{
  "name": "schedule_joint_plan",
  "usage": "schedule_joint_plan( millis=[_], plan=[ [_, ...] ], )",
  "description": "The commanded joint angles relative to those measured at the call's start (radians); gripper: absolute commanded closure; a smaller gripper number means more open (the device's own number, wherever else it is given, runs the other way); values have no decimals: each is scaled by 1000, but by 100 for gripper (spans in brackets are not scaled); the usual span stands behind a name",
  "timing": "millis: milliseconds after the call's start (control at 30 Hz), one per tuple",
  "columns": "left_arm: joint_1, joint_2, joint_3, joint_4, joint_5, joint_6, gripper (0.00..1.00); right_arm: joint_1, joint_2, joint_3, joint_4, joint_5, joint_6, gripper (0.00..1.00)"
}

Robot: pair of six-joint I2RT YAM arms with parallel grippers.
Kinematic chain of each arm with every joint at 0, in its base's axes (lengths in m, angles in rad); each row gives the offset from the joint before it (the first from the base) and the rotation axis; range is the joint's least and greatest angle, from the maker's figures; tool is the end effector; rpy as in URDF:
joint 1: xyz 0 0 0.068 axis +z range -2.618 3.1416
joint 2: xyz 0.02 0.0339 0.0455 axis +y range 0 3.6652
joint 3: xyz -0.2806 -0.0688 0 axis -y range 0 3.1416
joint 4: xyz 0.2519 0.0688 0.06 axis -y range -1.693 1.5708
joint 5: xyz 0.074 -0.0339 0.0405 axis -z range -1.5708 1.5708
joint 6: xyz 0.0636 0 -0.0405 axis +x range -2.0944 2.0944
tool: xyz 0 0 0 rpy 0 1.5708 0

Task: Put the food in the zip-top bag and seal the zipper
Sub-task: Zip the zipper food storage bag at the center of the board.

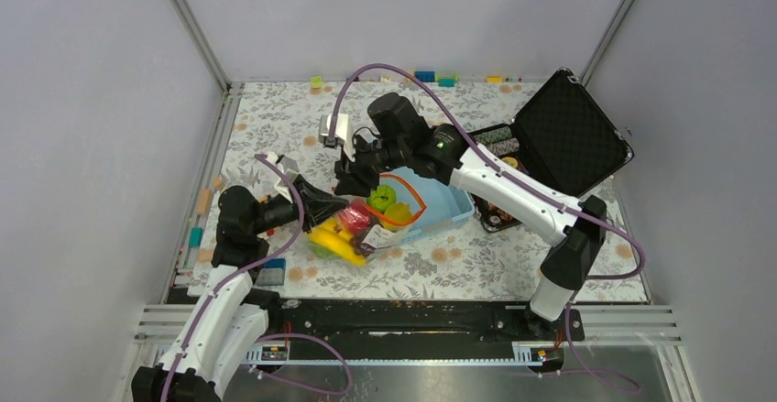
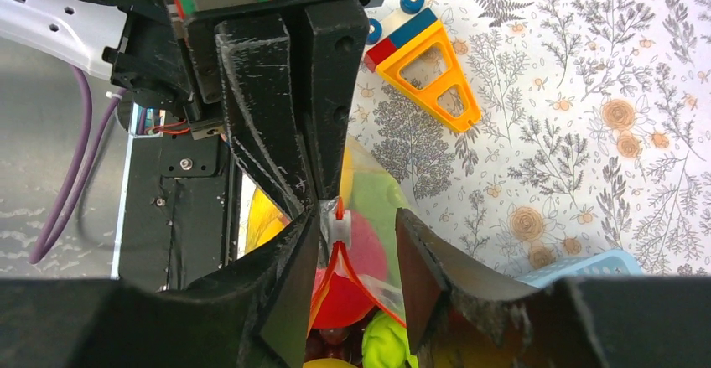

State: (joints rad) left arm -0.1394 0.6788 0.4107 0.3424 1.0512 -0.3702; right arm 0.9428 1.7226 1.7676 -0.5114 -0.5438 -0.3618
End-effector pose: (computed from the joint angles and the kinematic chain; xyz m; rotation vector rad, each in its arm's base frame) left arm 0.1564 -0.0777 0.2886 0.7110 1.4983 -1.1713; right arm 0.2237 0.3641 0.4044 -1.5293 1.4201 0.9124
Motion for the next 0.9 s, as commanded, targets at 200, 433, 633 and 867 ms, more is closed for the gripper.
schedule_joint_plan(
  millis=[200, 433, 633, 867],
  plan=[
    [-3, -28, -2, 60, 3, 21, 100, 8, 43, 76, -88, -16, 30, 58],
    [-3, -34, 2, 44, -70, 3, 100, 8, 27, 51, -91, -11, 34, 89],
    [-2, -44, 11, 8, -115, 17, 100, 7, 19, 22, -104, 25, -3, 89],
    [-2, -47, 17, -18, -145, 17, 100, -3, -9, -16, -128, 45, -28, 88]
  ],
)
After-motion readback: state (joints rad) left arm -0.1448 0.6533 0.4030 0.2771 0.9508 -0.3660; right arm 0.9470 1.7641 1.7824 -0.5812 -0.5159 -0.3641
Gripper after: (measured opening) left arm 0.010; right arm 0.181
